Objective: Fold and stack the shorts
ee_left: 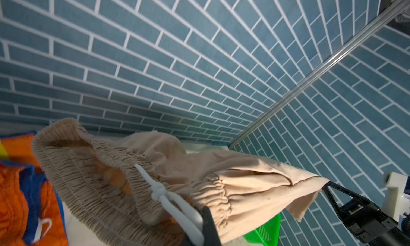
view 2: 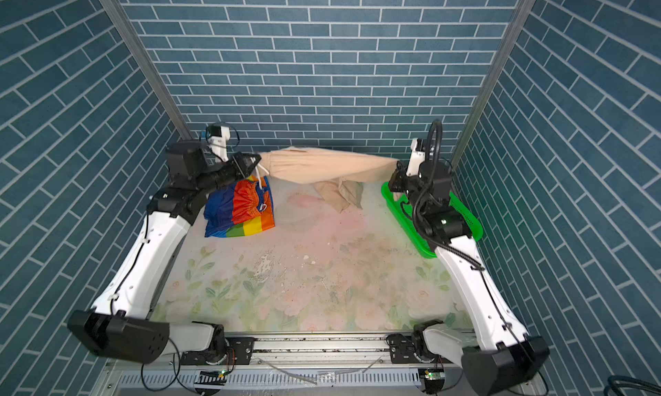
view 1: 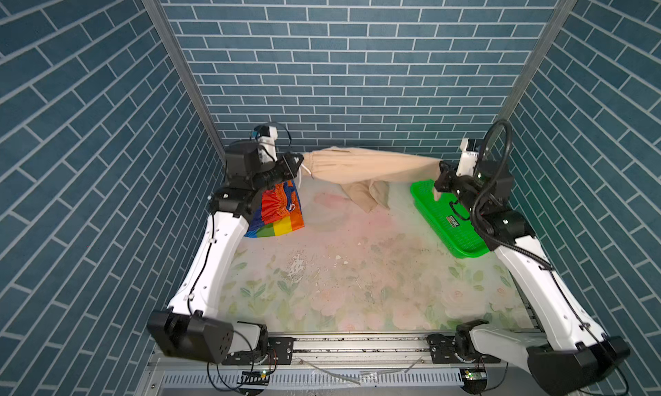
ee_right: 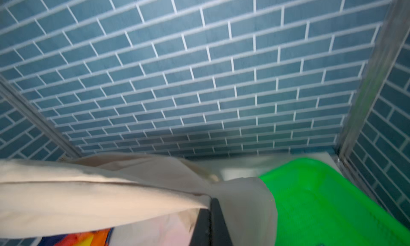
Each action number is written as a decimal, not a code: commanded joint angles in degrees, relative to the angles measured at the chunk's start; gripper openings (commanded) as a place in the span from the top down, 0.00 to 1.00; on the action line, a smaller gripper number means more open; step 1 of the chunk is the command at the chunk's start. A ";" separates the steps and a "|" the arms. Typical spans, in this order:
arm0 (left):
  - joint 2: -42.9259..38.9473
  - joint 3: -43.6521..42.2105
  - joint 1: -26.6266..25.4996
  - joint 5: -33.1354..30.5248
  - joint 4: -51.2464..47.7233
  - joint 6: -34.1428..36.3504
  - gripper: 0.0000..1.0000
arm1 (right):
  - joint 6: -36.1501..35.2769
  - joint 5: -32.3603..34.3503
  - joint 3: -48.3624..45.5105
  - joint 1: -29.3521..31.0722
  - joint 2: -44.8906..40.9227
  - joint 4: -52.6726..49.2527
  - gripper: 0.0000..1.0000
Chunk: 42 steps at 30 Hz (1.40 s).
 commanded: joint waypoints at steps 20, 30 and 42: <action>-45.31 -55.45 0.41 -6.84 -30.08 -15.62 1.00 | 18.16 -9.38 -36.72 0.79 -30.44 -28.94 0.85; -28.73 -37.54 0.41 -16.89 -29.50 -9.79 0.23 | 7.94 -3.01 -18.62 0.79 -11.96 -17.47 0.34; -1.33 -27.56 0.14 -27.13 -14.17 -0.70 0.19 | 3.00 -12.82 14.45 0.71 41.49 -13.72 0.34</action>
